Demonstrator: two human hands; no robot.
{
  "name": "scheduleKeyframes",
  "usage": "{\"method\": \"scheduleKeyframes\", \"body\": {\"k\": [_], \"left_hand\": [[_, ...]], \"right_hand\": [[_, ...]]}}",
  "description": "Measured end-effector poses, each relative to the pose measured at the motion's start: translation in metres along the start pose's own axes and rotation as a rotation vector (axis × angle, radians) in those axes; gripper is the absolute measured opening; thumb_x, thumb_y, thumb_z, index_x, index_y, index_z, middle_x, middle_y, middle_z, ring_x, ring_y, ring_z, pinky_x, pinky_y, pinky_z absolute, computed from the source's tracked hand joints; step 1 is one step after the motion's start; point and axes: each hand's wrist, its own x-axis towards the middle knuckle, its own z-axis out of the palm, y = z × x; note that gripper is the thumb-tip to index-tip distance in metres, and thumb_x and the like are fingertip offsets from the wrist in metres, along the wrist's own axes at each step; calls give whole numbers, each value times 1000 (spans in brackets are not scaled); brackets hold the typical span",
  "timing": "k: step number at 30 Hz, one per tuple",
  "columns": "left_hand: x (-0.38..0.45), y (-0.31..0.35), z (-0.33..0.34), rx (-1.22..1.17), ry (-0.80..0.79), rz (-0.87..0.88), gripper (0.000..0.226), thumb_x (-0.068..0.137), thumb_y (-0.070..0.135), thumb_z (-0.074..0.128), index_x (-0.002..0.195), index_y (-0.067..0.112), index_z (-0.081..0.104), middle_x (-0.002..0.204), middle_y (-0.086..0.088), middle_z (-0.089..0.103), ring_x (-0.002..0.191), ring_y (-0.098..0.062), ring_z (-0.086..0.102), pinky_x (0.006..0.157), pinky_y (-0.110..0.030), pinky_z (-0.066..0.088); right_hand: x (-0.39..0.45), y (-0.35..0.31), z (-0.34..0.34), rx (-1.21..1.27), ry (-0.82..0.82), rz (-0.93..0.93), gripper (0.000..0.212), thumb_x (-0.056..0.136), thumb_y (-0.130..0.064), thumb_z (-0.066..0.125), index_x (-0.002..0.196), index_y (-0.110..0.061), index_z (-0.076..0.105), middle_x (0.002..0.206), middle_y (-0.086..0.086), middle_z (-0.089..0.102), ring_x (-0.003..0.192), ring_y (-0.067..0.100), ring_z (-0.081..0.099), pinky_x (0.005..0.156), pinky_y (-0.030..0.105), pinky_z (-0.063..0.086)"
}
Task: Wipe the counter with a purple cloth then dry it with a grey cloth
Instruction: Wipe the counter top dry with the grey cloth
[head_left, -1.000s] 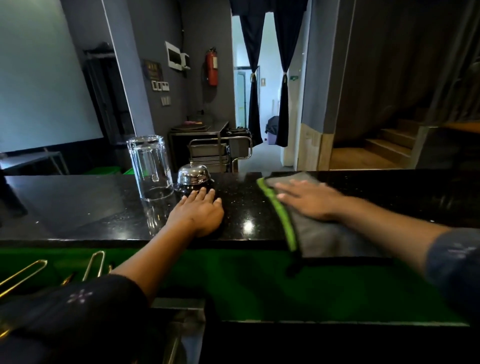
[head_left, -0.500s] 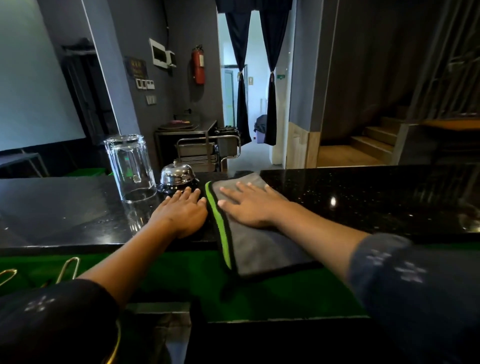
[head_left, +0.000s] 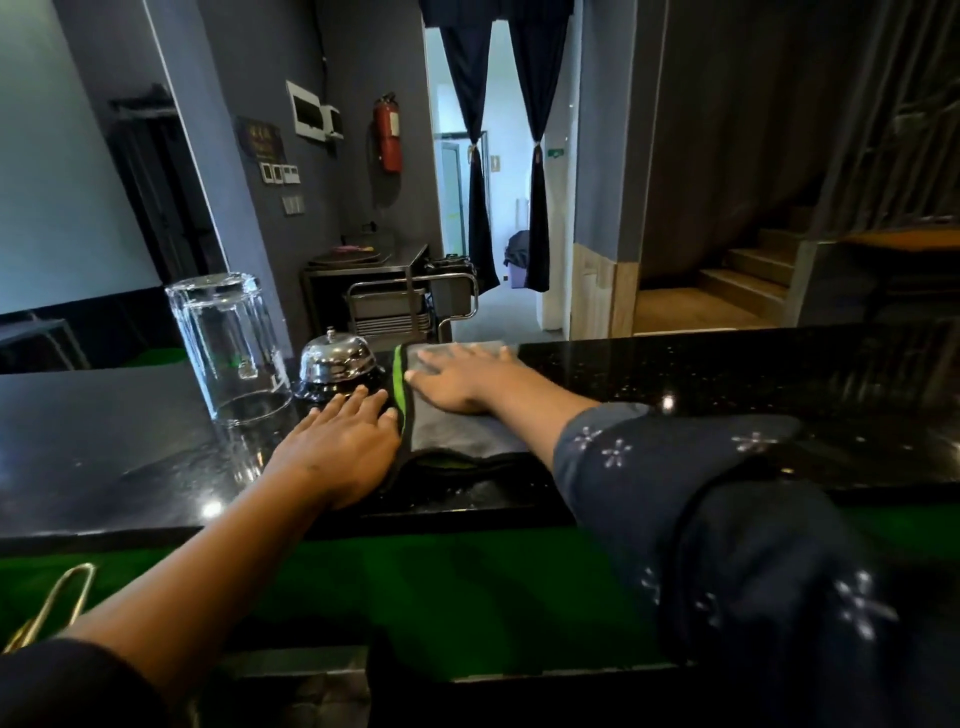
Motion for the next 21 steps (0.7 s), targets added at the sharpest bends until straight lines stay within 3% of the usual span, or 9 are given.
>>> {"method": "scheduleKeyframes", "body": {"k": [3, 8, 10, 13, 16, 19, 21], "left_hand": [[-5, 3, -4, -38, 0, 5, 54, 101, 40, 13, 152, 24, 7, 160, 1, 0, 147, -15, -1, 118, -34, -1], [-6, 5, -3, -48, -6, -9, 55, 101, 41, 14, 153, 24, 7, 160, 1, -1, 147, -15, -2, 118, -35, -2], [-4, 9, -1, -47, -2, -27, 55, 101, 41, 14, 153, 22, 7, 160, 0, -2, 147, -16, -2, 119, -36, -1], [-3, 12, 0, -44, -3, -43, 56, 101, 40, 14, 153, 20, 6, 160, -2, -1, 147, -18, -2, 118, -37, -1], [-4, 12, 0, -53, -3, -48, 56, 100, 40, 15, 153, 21, 7, 160, -1, -1, 147, -18, -1, 118, -37, 0], [-2, 9, -3, -38, 10, -44, 57, 100, 41, 15, 153, 22, 9, 160, -1, 0, 147, -18, 1, 119, -37, 1], [-5, 6, -4, -39, 1, -36, 57, 100, 42, 14, 153, 22, 9, 160, -1, 0, 147, -18, 1, 119, -38, 1]], "right_hand": [[-9, 51, -5, -16, 12, 32, 64, 93, -68, 12, 151, -41, 13, 162, 0, 11, 148, 28, 12, 114, 60, 6], [-64, 205, -17, -19, 18, 428, 62, 95, -65, 9, 151, -41, 13, 162, 6, 11, 147, 32, 11, 114, 63, 5], [-76, 231, -21, -31, 7, 541, 65, 93, -67, 9, 152, -39, 13, 162, 4, 9, 148, 28, 7, 115, 61, 3], [-59, 206, -16, -16, 35, 524, 65, 91, -67, 11, 150, -40, 17, 161, 4, 14, 147, 30, 12, 114, 62, 6], [-32, 122, -5, -14, 78, 298, 65, 86, -66, 13, 145, -44, 24, 158, 6, 24, 143, 35, 24, 109, 66, 15], [-30, 19, -2, 5, 71, 67, 64, 93, -63, 16, 151, -37, 18, 161, 8, 15, 146, 32, 14, 114, 62, 6], [-37, -11, -2, 6, 14, -20, 64, 94, -65, 15, 152, -37, 12, 162, 7, 7, 148, 30, 6, 116, 58, 0]]}}
